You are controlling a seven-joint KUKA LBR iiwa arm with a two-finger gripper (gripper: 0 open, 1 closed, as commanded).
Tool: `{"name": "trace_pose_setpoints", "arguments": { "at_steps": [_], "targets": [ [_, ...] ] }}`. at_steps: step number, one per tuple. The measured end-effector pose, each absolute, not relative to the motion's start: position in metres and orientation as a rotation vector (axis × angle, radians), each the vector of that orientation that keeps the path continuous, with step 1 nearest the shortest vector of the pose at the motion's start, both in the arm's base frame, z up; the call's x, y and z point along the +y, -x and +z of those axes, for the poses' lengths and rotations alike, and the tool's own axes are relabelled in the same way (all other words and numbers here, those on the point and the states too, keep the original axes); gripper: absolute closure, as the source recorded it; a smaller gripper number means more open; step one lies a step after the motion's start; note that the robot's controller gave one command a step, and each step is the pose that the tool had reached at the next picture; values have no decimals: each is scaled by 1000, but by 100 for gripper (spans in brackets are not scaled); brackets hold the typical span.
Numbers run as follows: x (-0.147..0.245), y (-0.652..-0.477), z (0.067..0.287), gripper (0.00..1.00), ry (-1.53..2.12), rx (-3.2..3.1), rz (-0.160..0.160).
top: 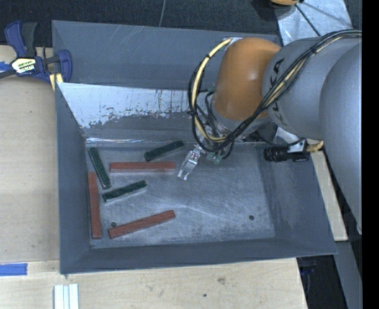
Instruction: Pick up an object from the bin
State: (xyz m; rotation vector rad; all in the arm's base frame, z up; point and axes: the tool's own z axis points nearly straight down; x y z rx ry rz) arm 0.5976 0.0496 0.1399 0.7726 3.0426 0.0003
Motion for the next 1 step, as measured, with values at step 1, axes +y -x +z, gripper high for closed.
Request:
{"name": "trace_pose_setpoints", "arguments": {
  "at_steps": [1],
  "targets": [
    [91,-617,85,100,-662,3034,14]
  ]
}}
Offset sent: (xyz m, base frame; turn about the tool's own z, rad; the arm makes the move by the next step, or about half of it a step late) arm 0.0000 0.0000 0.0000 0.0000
